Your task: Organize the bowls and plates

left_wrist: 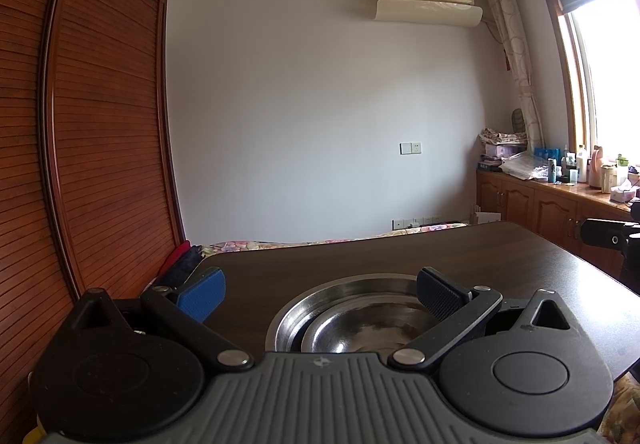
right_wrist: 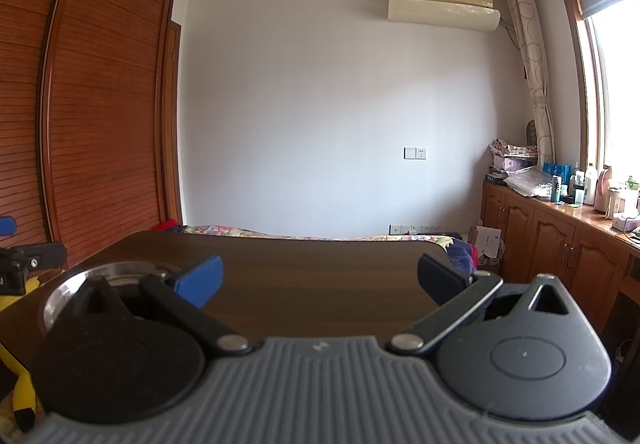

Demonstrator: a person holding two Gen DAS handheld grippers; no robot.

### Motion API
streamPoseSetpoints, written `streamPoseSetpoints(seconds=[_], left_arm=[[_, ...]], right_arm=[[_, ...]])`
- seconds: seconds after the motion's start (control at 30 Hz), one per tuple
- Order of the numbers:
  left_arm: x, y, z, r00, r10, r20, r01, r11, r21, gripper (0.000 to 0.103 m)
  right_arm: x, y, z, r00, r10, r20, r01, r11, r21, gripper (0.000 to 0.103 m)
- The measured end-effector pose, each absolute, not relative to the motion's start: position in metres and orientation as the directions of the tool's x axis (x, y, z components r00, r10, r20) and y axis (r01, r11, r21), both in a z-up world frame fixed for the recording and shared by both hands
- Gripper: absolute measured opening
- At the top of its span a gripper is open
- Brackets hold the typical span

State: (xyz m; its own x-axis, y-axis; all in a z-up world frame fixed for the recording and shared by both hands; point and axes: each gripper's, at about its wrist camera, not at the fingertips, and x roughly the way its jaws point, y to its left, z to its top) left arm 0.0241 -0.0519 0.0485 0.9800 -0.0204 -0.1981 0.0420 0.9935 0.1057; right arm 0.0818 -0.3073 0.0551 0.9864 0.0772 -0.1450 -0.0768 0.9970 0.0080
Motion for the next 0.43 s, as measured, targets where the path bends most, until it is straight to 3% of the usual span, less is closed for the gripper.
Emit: streamPoseSetpoints(seconds=[0.43], left_arm=[[0.0236, -0.0521, 0.0464, 0.980, -0.022, -0.199, 0.044, 0.994, 0.104, 0.103]], right_arm=[[0.0812, -0.3073, 0.0516, 0.986, 0.079, -0.144, -0.079, 0.997, 0.009, 0.103]])
